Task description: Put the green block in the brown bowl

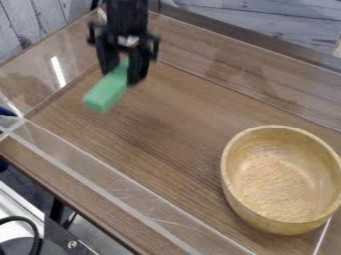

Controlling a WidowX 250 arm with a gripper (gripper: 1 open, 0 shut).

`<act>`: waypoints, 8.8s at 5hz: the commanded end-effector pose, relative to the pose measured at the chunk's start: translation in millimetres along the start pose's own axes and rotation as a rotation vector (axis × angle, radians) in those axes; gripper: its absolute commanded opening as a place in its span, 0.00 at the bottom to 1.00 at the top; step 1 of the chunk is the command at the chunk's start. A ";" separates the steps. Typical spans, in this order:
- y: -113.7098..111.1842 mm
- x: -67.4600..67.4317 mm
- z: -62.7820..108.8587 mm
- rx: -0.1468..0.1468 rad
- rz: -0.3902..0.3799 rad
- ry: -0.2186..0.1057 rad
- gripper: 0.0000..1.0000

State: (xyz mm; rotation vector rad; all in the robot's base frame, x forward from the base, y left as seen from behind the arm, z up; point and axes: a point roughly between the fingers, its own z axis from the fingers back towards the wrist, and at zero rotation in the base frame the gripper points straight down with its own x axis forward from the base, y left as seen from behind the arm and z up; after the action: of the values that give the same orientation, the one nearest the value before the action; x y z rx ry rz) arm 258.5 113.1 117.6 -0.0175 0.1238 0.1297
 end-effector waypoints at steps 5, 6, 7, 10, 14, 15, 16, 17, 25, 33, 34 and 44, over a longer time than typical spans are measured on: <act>-177.7 -0.7 -11.8 -0.041 -0.228 -0.046 0.00; -215.8 -13.4 -25.2 -0.042 -0.275 -0.040 0.00; -252.8 -22.9 -37.1 -0.044 -0.327 -0.032 0.00; -266.7 -18.3 -53.2 -0.057 -0.332 -0.065 0.00; -266.3 -12.9 -78.0 -0.021 -0.294 -0.032 1.00; -260.7 -13.5 -88.5 -0.001 -0.299 -0.003 1.00; -253.5 -14.8 -88.3 0.011 -0.272 0.008 1.00; -245.9 -16.7 -89.3 0.024 -0.243 0.020 1.00; -242.1 -9.2 -42.4 0.020 -0.324 0.011 0.00; -234.6 -11.6 -57.4 -0.011 -0.331 0.041 0.00; -234.5 -14.1 -53.1 -0.008 -0.329 0.044 0.00; -235.9 -2.8 -76.2 -0.033 -0.305 0.077 0.00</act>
State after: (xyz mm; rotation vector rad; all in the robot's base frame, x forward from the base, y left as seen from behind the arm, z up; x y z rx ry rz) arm 270.3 -121.0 29.9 -0.0610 0.2497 -0.1682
